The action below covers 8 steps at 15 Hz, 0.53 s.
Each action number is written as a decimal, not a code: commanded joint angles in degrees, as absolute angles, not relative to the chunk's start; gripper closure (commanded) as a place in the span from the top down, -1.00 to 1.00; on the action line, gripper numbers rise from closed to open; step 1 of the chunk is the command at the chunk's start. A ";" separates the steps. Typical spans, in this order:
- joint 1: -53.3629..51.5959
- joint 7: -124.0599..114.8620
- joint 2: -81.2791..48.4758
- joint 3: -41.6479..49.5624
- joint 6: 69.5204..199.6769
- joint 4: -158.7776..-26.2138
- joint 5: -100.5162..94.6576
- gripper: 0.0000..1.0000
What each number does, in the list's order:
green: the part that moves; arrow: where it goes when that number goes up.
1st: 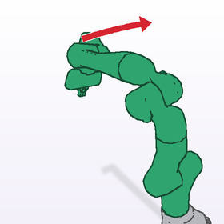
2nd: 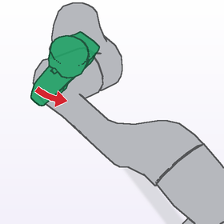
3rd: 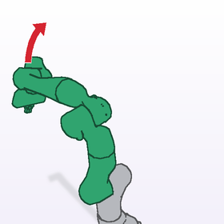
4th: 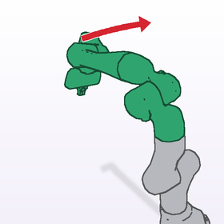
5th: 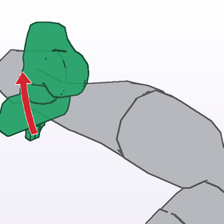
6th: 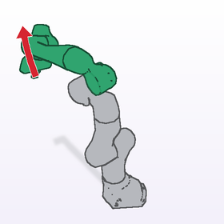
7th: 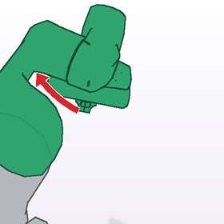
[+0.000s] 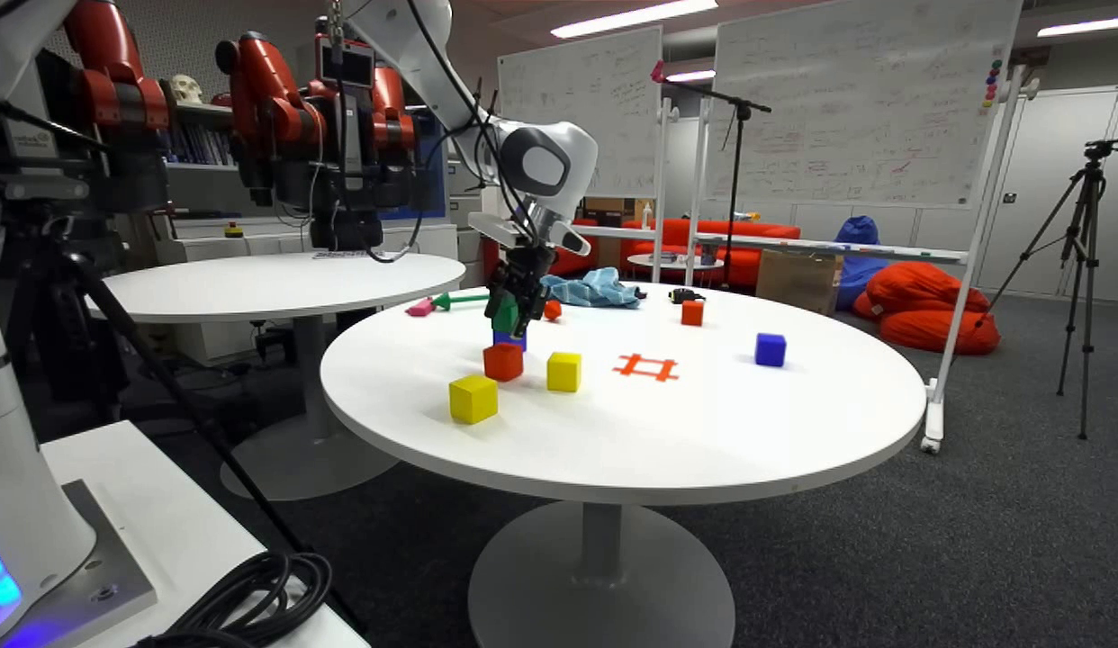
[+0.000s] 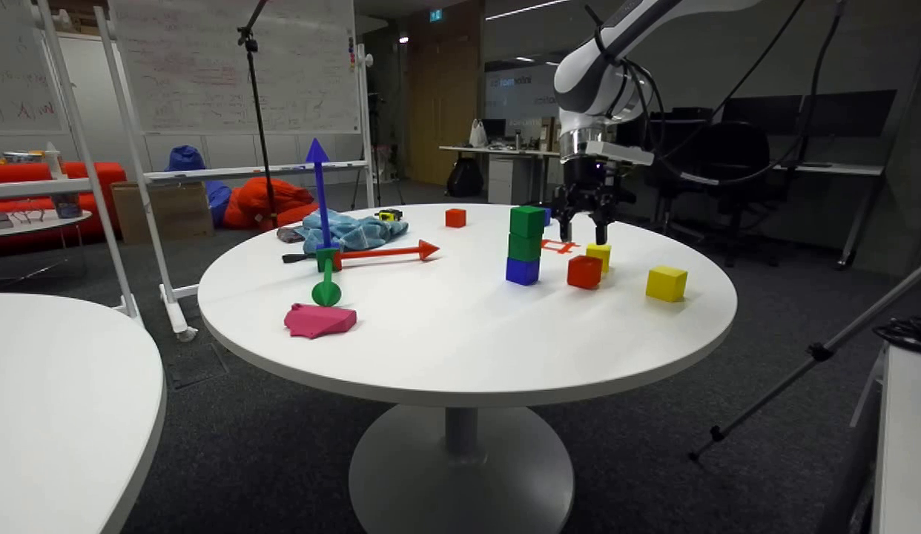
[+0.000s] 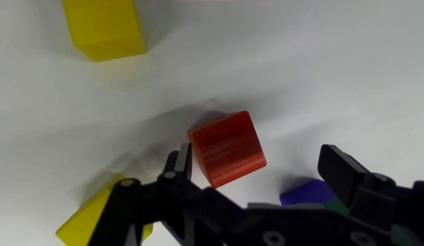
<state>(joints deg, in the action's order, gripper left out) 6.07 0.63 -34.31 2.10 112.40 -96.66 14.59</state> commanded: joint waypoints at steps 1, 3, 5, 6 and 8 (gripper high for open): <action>6.57 -0.02 -33.33 1.41 110.85 -95.21 15.15 1.00; 6.29 -0.10 -31.84 1.39 111.20 -95.30 14.91 1.00; 5.69 -0.76 -29.08 1.69 111.92 -96.17 14.17 1.00; 5.28 -1.28 -27.61 2.00 112.30 -96.61 13.50 1.00; 4.58 -2.80 -23.83 2.75 112.66 -97.83 11.70 1.00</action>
<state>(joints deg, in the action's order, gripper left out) 5.51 -0.23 -30.25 1.91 112.44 -94.63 13.94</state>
